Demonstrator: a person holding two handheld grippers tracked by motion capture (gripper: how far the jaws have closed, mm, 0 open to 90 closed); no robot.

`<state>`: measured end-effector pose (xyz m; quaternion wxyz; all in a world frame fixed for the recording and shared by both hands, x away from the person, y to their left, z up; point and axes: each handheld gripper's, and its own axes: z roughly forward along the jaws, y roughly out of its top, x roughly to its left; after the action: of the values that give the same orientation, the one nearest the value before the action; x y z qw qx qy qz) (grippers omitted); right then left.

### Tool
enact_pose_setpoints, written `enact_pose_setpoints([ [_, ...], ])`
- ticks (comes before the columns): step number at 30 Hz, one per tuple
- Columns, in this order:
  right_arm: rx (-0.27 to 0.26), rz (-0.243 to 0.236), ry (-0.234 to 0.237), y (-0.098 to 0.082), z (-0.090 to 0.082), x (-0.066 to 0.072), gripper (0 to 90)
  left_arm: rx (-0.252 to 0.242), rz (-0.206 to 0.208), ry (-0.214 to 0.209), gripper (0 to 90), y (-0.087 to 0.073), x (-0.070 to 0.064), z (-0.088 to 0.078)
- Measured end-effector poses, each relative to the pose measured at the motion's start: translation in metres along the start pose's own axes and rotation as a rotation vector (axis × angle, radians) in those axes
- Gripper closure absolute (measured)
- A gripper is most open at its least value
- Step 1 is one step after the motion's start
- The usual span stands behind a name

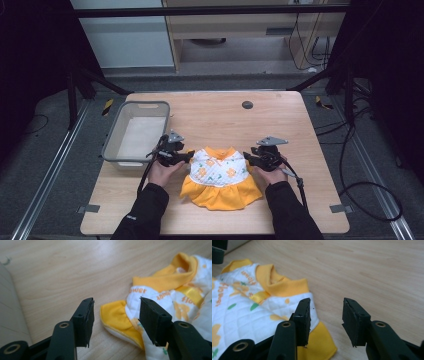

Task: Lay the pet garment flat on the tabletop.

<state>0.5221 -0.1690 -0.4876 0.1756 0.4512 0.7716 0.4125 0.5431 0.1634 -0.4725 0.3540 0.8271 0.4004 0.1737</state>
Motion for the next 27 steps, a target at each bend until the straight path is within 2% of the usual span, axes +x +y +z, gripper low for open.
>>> enact_pose_setpoints([
  [3, 0.036, -0.030, 0.010, -0.003, 0.005, 0.004, 60.1, 0.038, 0.005, -0.015, 48.1, -0.006, -0.001, 0.005],
  [10, 0.079, -0.044, 0.017, -0.007, 0.010, 0.010, 62.7, 0.096, 0.006, -0.020, 55.1, -0.015, -0.002, 0.009],
  [13, 0.082, -0.038, 0.016, -0.008, 0.011, 0.011, 68.4, 0.078, 0.006, -0.030, 60.6, -0.018, -0.002, 0.008],
  [17, 0.090, -0.039, 0.023, -0.008, 0.011, 0.012, 81.2, 0.079, 0.002, -0.035, 74.4, -0.018, -0.005, 0.008],
  [20, 0.090, -0.037, 0.029, -0.008, 0.011, 0.012, 84.6, 0.086, -0.012, -0.033, 84.3, -0.018, -0.007, 0.008],
  [23, 0.071, -0.039, 0.027, -0.006, 0.008, 0.012, 85.7, 0.084, -0.014, -0.022, 88.8, -0.017, -0.009, 0.006],
  [25, 0.060, -0.042, 0.023, -0.005, 0.006, 0.012, 85.8, 0.062, -0.013, -0.014, 89.0, -0.016, -0.009, 0.002],
  [27, 0.026, -0.050, 0.019, 0.000, 0.002, 0.012, 85.8, 0.013, -0.022, -0.021, 89.2, -0.012, -0.009, -0.007],
])
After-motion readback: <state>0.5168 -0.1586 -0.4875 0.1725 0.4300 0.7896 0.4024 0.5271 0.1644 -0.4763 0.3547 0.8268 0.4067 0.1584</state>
